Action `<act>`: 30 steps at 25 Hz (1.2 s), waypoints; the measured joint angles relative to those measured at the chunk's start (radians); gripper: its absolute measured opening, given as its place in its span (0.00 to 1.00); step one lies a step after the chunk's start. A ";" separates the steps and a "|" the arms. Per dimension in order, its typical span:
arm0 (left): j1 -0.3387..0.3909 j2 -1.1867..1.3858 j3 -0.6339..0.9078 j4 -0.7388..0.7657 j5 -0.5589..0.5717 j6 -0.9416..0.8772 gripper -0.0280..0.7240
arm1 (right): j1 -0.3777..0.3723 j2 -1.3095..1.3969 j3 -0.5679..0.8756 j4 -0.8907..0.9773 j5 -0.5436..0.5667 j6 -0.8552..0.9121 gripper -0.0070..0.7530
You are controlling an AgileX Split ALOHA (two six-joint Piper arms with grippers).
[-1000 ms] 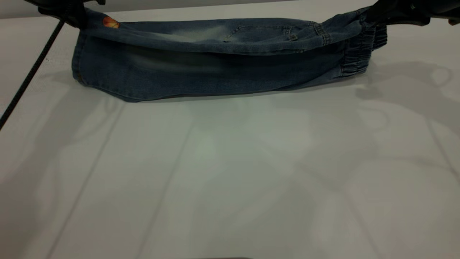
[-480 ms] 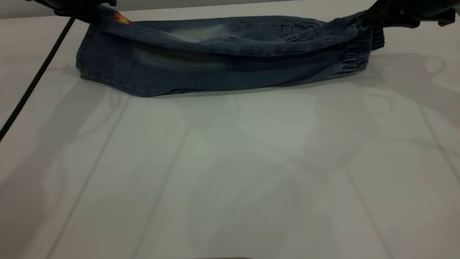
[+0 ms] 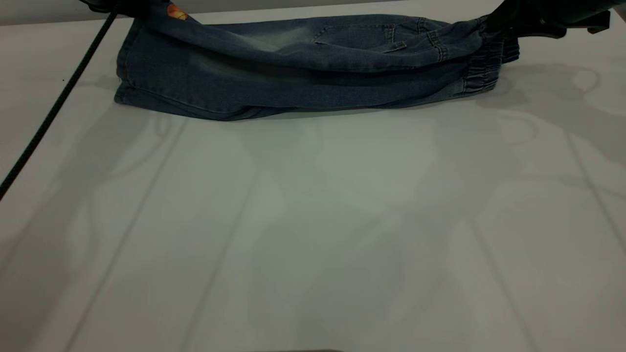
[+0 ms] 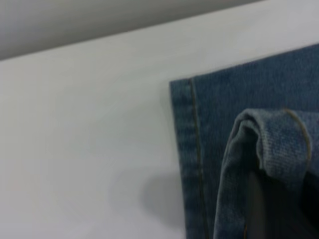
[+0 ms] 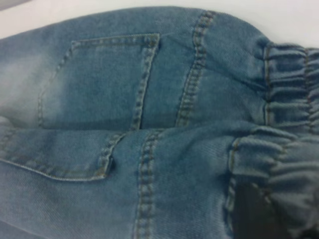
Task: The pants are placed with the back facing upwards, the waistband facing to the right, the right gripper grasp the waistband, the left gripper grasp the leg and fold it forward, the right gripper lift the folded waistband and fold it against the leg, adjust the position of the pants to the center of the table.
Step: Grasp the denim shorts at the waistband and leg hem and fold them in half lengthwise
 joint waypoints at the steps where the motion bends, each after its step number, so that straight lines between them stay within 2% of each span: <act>1: 0.000 0.000 -0.001 0.000 -0.005 0.007 0.21 | 0.000 0.000 0.000 0.001 0.000 0.000 0.33; 6: 0.000 0.001 -0.009 0.002 -0.043 0.047 0.47 | -0.001 0.001 0.000 0.003 -0.001 -0.003 0.75; 7: 0.000 0.001 -0.009 0.003 -0.044 0.048 0.53 | -0.003 0.001 0.000 0.003 -0.001 -0.003 0.82; 9: 0.000 0.001 -0.015 0.003 -0.031 0.049 0.62 | -0.008 0.001 0.000 0.003 -0.001 0.000 0.89; 11: -0.005 -0.003 -0.034 0.003 0.033 0.049 0.68 | -0.016 -0.004 0.000 -0.003 0.005 0.019 0.90; 13: -0.014 -0.017 -0.058 0.002 0.146 0.053 0.71 | -0.019 -0.019 0.000 -0.033 0.017 0.060 0.90; 17: -0.048 -0.056 -0.100 -0.001 0.376 0.080 0.72 | -0.023 -0.046 -0.003 -0.095 0.142 0.136 0.87; 20: -0.084 -0.065 -0.120 -0.001 0.492 0.093 0.72 | -0.023 -0.051 -0.050 -0.107 0.216 0.144 0.83; 24: -0.126 -0.064 -0.120 -0.008 0.574 0.106 0.72 | -0.026 -0.060 -0.070 -0.147 0.227 0.180 0.81; 30: -0.183 -0.064 -0.120 -0.011 0.596 0.107 0.72 | -0.027 -0.060 -0.028 -0.337 0.277 0.344 0.79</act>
